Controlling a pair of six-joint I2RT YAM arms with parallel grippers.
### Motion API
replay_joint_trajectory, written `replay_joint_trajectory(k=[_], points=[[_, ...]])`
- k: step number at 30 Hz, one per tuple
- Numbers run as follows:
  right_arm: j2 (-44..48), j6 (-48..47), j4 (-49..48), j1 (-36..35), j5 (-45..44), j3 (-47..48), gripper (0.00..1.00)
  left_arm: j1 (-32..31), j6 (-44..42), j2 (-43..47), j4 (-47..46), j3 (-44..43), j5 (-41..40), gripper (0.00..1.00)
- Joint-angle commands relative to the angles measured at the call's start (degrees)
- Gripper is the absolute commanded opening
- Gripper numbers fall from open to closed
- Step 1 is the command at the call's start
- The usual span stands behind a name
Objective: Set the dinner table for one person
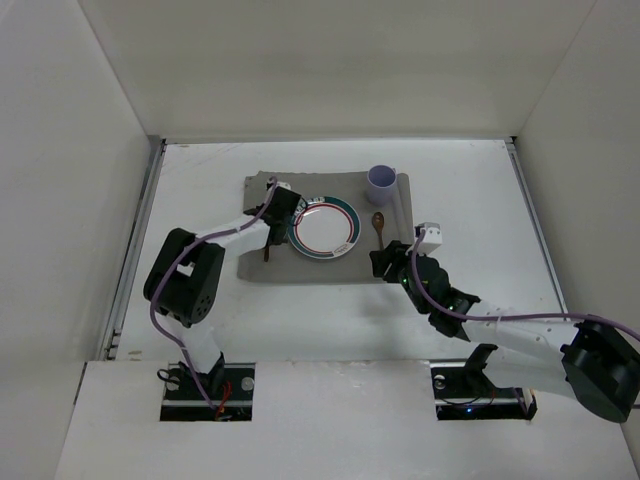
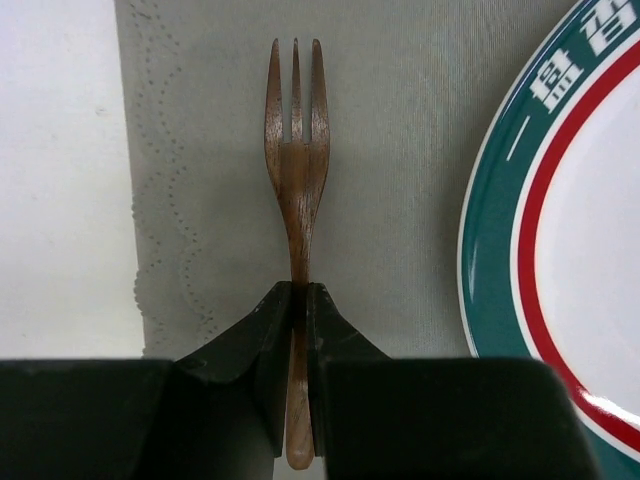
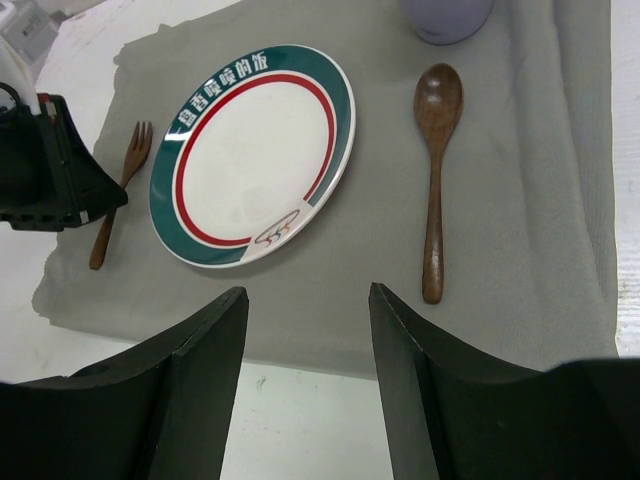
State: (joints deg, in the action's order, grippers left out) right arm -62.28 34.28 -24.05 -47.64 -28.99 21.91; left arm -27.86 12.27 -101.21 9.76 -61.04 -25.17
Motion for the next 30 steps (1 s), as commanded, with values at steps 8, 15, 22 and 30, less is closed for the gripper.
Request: replay_joint_trajectory(k=[8, 15, 22, 30], points=[[0.5, -0.3, -2.7, 0.4, -1.2, 0.2, 0.58, 0.6, -1.8, -1.4, -3.1, 2.1, 1.2, 0.07], [0.3, -0.2, -2.7, 0.4, -1.1, 0.3, 0.58, 0.7, -1.7, 0.0, -3.2, 3.0, -0.6, 0.26], [1.0, -0.2, -2.7, 0.5, -1.2, 0.1, 0.58, -0.7, -0.9, 6.8, -0.5, 4.4, -5.1, 0.53], [0.8, -0.5, -2.3, 0.3, -0.9, 0.5, 0.41, -3.2, 4.3, 28.7, 0.2, 8.2, -8.3, 1.0]])
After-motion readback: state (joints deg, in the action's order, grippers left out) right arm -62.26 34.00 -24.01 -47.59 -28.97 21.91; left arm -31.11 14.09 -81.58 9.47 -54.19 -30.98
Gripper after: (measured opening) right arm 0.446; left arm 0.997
